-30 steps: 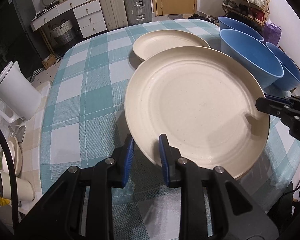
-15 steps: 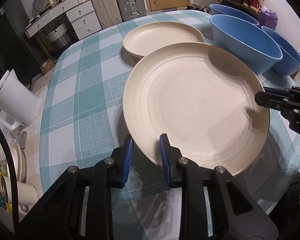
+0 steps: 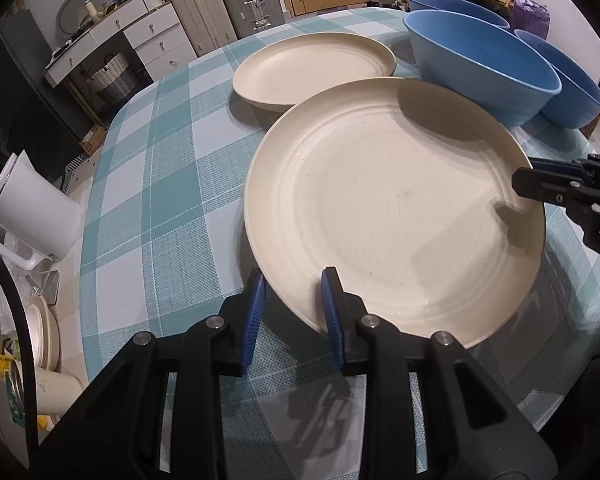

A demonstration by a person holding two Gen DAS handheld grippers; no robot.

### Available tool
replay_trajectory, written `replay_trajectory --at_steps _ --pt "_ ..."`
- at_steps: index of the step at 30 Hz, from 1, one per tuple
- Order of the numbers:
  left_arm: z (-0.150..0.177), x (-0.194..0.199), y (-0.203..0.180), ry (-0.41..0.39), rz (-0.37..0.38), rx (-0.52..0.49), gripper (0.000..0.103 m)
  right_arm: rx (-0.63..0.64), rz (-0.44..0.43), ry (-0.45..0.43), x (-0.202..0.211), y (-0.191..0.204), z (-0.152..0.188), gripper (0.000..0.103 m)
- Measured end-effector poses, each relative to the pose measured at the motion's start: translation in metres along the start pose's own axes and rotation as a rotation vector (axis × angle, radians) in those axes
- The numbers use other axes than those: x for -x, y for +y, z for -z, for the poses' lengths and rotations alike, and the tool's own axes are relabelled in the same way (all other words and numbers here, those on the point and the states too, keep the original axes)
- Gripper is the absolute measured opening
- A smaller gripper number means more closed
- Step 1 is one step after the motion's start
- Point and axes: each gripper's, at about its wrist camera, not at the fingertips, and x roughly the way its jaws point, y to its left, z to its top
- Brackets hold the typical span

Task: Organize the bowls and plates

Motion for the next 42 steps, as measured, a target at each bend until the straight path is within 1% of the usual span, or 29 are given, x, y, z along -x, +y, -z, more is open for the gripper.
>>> replay_trajectory --at_steps 4,11,14,18,20,24,28,29,30,32,34,36,37,38,39,40,41,42 --pt "0.001 -0.002 -0.003 0.007 -0.002 -0.013 0.026 0.003 0.008 0.001 0.0 -0.001 0.003 0.019" --pt "0.002 -0.007 -0.01 0.015 -0.031 -0.05 0.027 0.014 0.022 -0.001 -0.001 0.0 0.004 0.019" --pt "0.002 -0.007 -0.008 0.015 -0.022 -0.046 0.027 0.017 0.025 -0.001 -0.002 0.0 0.005 0.019" --pt "0.003 -0.006 -0.006 0.014 -0.009 -0.044 0.027 0.035 0.053 -0.005 -0.002 0.001 0.006 0.019" --pt "0.003 -0.006 -0.003 0.012 0.005 -0.035 0.027 0.044 0.065 -0.006 -0.003 0.003 0.006 0.019" --pt "0.003 -0.008 0.003 0.017 0.038 -0.009 0.027 0.041 0.061 0.001 -0.005 0.001 0.006 0.019" --pt "0.002 -0.005 0.008 0.008 0.062 0.01 0.032 0.037 0.069 0.003 -0.006 0.001 0.004 0.021" --pt "0.002 -0.004 0.01 0.003 0.067 0.017 0.037 0.033 0.067 0.003 -0.005 0.001 0.004 0.022" --pt "0.002 -0.002 0.012 -0.003 0.07 0.024 0.042 0.027 0.064 0.002 -0.004 -0.001 0.003 0.024" --pt "0.001 0.002 0.016 -0.021 0.082 0.045 0.045 0.025 0.06 -0.004 -0.001 -0.002 0.003 0.03" --pt "0.0 0.008 0.021 -0.043 0.102 0.067 0.049 0.025 0.048 -0.018 0.005 -0.002 0.003 0.043" --pt "-0.002 0.017 0.027 -0.085 0.123 0.102 0.06 0.028 0.036 -0.035 0.012 -0.001 0.002 0.052" --pt "-0.003 0.021 0.029 -0.1 0.129 0.115 0.062 0.033 0.033 -0.043 0.015 -0.001 0.001 0.055" --pt "-0.005 0.027 0.032 -0.124 0.136 0.137 0.067 0.042 0.031 -0.052 0.019 0.0 0.0 0.058" --pt "-0.006 0.031 0.035 -0.141 0.14 0.151 0.074 0.05 0.024 -0.067 0.024 0.001 -0.002 0.066" --pt "-0.007 0.037 0.037 -0.16 0.145 0.163 0.078 0.055 0.017 -0.08 0.029 0.001 -0.003 0.075" --pt "-0.008 0.042 0.038 -0.181 0.145 0.172 0.081 0.062 0.008 -0.095 0.034 0.002 -0.004 0.079" --pt "-0.009 0.048 0.039 -0.198 0.144 0.18 0.081 0.073 -0.007 -0.119 0.041 0.003 -0.006 0.083"
